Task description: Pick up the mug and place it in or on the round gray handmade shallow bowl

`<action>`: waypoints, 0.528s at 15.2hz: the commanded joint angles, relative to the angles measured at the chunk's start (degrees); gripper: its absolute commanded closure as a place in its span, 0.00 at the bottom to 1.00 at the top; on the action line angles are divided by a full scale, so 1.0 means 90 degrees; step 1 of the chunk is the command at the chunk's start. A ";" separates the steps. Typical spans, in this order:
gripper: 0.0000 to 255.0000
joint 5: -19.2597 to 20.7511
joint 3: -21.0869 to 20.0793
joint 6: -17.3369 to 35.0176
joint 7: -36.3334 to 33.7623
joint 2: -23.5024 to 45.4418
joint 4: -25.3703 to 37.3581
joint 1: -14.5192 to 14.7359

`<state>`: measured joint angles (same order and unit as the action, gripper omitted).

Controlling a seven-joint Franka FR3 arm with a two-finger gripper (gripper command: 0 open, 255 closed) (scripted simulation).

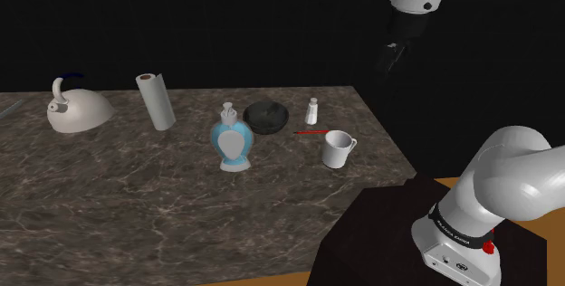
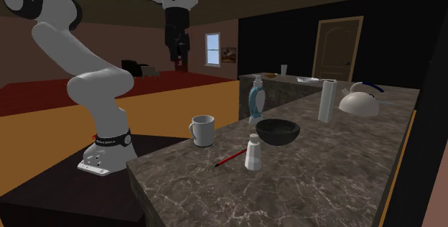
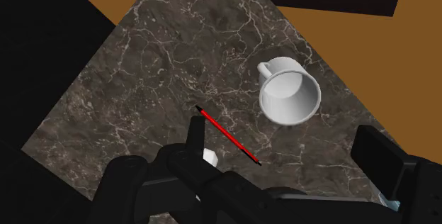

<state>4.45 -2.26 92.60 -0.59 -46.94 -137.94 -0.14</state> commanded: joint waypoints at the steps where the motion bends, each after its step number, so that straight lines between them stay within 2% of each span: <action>1: 0.00 0.0000 0.0000 0.0000 0.0000 0.0000 0.0000 0.0000; 8: 0.00 -0.0301 -0.0325 0.1422 -0.0443 0.0456 -0.1044 0.0182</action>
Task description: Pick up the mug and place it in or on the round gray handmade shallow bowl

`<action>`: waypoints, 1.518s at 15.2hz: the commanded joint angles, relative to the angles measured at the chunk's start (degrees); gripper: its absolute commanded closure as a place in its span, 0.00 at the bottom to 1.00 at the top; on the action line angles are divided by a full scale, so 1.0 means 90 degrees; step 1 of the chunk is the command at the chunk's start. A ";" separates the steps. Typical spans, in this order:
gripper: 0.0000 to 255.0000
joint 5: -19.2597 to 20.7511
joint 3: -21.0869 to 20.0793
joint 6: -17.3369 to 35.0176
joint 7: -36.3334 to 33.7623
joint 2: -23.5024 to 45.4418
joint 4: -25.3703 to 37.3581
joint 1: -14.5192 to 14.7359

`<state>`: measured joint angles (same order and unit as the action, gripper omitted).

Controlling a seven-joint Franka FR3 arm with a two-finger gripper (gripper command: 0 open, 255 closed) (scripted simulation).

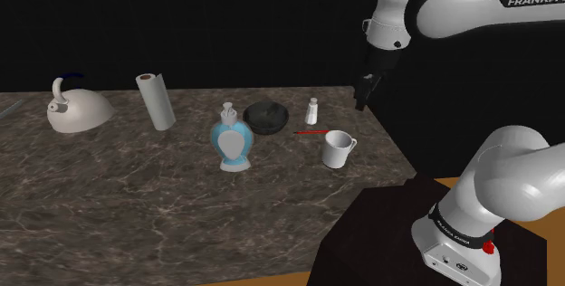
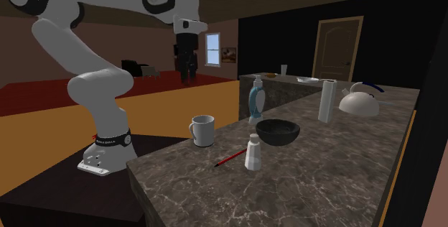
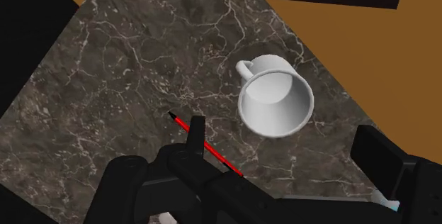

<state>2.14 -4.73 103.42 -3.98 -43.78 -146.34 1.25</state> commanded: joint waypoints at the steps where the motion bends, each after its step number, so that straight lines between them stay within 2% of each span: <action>1: 0.00 -0.0086 -0.0102 0.0436 -0.0128 0.0212 -0.0230 0.0055; 11: 0.00 -0.0402 -0.0674 0.2778 -0.0773 0.1917 -0.0950 0.0279; 19: 0.00 -0.0325 -0.0740 0.3653 -0.0850 0.2473 -0.1273 0.0214; 23: 0.00 -0.0325 -0.0740 0.3653 -0.0850 0.2473 -0.1273 0.0214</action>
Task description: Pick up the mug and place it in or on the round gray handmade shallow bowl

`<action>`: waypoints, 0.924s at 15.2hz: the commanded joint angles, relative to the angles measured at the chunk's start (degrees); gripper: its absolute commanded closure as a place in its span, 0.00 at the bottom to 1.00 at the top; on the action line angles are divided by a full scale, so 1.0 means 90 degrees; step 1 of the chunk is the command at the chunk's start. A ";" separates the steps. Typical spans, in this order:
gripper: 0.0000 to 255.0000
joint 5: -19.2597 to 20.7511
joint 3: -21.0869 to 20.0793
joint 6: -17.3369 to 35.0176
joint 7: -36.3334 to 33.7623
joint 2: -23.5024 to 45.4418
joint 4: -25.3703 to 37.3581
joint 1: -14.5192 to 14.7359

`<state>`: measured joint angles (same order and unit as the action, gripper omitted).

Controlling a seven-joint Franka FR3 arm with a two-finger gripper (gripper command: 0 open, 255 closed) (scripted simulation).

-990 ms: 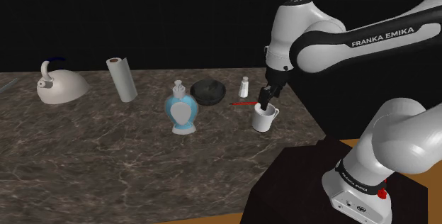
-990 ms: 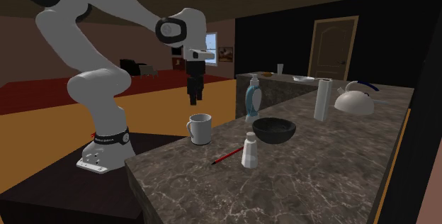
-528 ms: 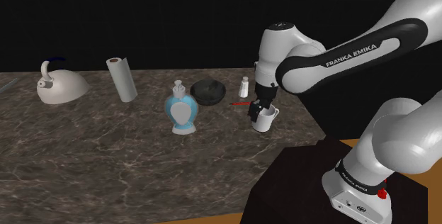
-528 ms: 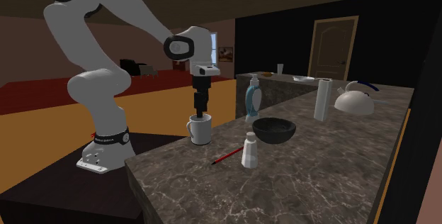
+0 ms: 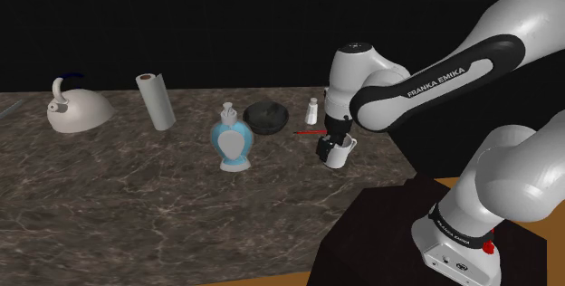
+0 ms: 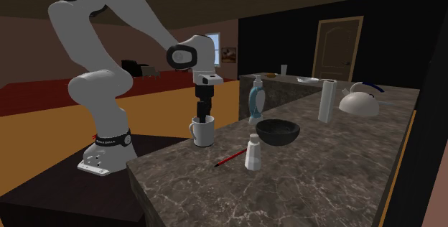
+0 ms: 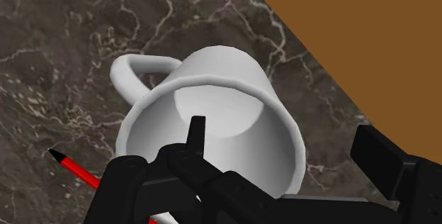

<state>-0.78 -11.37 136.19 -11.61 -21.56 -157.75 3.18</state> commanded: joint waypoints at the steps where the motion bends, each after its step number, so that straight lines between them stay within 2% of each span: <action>1: 0.00 0.0000 -0.0001 0.0012 -0.0002 0.0005 -0.0006 0.0000; 4: 0.00 0.0000 -0.0001 0.0011 -0.0002 0.0004 -0.0005 0.0000; 5: 1.00 0.0000 -0.0001 0.0011 -0.0002 0.0004 -0.0005 0.0000; 14: 1.00 0.0000 -0.0001 0.0012 -0.0002 0.0005 -0.0006 0.0000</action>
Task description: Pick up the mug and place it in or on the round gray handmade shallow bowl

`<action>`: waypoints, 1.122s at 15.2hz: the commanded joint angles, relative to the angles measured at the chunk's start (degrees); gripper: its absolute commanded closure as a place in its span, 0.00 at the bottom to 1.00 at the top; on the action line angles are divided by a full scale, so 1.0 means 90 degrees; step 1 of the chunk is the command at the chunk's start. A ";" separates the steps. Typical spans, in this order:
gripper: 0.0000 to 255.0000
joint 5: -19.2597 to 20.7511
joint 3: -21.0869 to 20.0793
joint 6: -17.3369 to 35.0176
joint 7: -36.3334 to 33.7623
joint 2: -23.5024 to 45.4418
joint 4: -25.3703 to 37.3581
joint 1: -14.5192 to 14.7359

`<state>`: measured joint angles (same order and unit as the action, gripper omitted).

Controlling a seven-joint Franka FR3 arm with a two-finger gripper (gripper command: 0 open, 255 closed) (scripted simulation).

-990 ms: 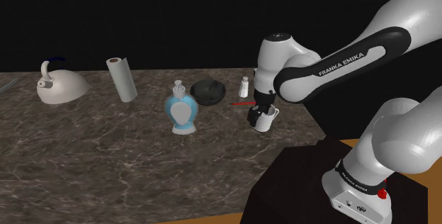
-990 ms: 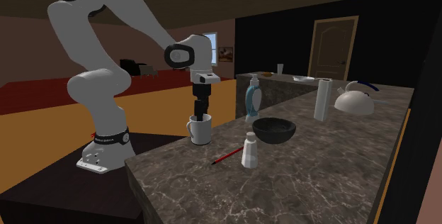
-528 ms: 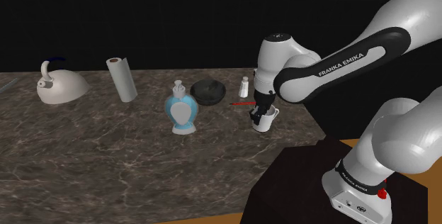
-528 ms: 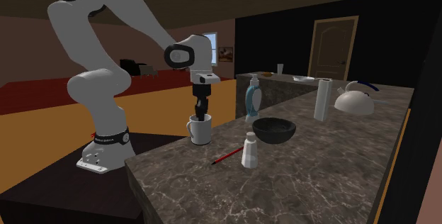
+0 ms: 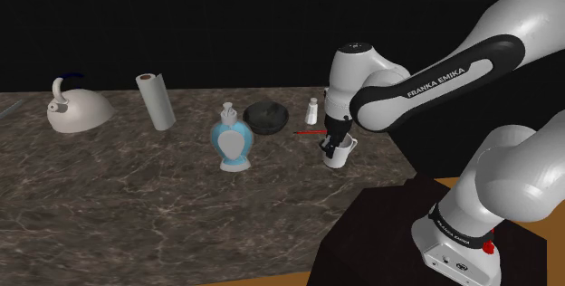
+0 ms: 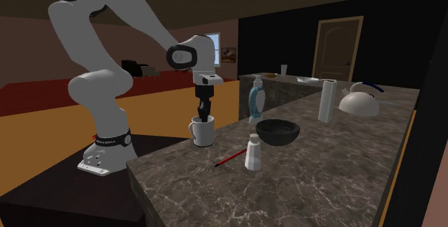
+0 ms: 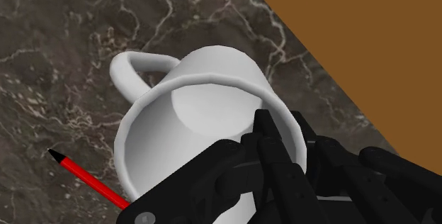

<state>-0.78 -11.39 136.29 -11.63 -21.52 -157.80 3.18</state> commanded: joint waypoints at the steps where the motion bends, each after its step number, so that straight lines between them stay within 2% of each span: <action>1: 1.00 -0.0013 0.0011 -0.0112 0.0016 -0.0078 0.0035 0.0009; 17: 1.00 -0.0092 0.0161 -0.1801 0.0180 -0.0988 0.0821 0.0071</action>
<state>-1.58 -10.00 121.18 -10.05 -29.95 -151.03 3.79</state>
